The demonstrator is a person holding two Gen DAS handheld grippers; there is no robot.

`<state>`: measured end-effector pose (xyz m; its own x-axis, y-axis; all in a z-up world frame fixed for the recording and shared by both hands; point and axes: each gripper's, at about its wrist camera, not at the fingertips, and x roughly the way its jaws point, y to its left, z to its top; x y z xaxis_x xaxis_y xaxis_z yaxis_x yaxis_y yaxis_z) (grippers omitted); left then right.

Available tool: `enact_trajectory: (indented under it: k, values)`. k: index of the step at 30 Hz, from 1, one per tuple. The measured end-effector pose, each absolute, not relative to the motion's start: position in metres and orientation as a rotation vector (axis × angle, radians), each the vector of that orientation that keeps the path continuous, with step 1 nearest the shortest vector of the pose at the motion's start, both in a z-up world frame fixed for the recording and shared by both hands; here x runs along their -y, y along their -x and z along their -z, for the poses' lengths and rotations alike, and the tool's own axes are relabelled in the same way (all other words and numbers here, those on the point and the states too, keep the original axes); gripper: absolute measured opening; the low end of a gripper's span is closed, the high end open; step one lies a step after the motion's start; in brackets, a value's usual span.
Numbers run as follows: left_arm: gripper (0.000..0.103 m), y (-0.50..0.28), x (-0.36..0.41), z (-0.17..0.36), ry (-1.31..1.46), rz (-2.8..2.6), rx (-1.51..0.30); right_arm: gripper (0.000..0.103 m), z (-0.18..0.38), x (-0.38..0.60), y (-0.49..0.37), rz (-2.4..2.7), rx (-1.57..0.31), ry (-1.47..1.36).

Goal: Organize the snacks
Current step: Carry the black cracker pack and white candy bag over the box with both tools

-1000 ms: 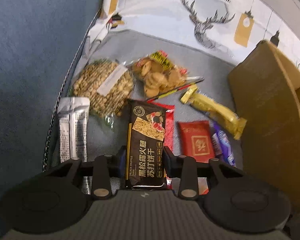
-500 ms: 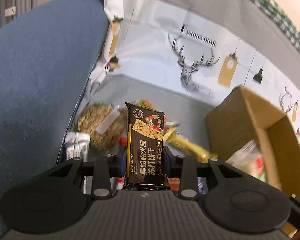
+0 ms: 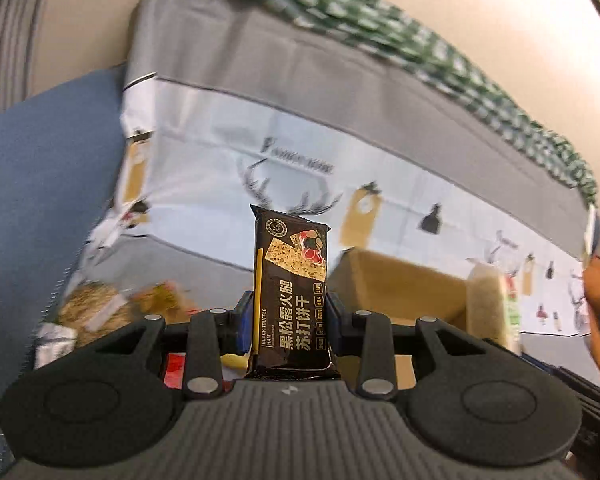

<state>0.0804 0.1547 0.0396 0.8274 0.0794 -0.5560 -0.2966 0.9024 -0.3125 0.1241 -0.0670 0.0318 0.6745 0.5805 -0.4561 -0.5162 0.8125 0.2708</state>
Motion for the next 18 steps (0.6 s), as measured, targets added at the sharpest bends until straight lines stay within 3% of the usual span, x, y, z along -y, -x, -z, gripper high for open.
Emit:
enact_trajectory:
  k: [18]
  values:
    - [0.039, -0.098, -0.051, -0.039, 0.338, 0.059, -0.527, 0.038, -0.013, 0.175, -0.165, -0.255, -0.556, -0.188]
